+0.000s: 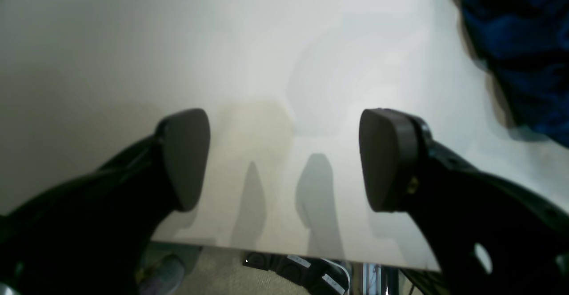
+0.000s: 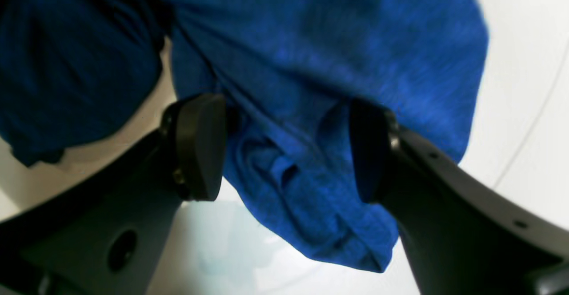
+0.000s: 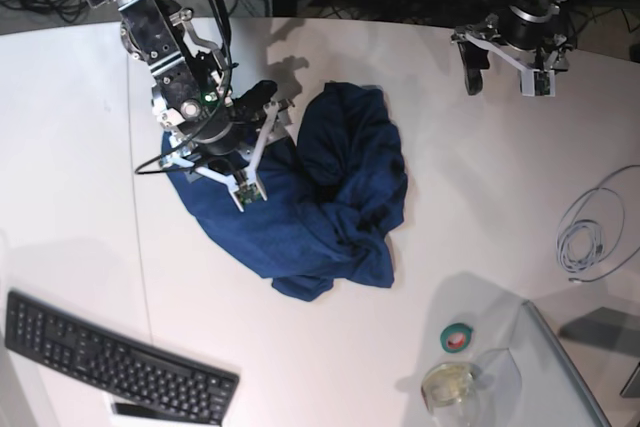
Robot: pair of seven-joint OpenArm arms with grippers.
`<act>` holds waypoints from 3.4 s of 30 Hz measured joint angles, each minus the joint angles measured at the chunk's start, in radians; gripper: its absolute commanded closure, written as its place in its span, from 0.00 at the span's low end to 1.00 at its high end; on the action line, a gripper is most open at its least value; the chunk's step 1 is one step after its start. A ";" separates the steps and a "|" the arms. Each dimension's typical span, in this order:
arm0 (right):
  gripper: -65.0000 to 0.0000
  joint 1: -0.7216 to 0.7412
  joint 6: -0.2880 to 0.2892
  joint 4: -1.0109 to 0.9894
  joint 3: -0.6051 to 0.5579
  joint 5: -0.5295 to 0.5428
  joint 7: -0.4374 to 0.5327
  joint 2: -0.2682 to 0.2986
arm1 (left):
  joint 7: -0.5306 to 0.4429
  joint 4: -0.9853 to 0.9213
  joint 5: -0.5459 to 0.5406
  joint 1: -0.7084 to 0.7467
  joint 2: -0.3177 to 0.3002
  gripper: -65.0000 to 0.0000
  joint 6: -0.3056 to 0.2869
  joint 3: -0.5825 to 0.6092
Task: Layout the t-shirt on the table in an organized manner, then fold the t-shirt properly
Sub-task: 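Drag the grasped shirt edge outward with the right gripper to spread it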
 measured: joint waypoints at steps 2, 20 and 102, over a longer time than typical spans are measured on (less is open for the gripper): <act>0.40 0.009 0.000 -0.008 0.000 0.001 -0.002 0.000 | 0.000 0.000 0.000 0.000 0.000 0.23 0.000 0.000; 1.00 -0.026 0.000 0.055 0.000 -0.001 -0.008 0.001 | 0.000 -0.009 0.000 -0.026 0.027 0.23 0.000 0.004; 0.42 -0.007 0.269 0.045 0.323 -0.006 0.061 0.031 | 0.005 -0.130 -0.003 -0.265 -0.018 1.00 0.112 0.101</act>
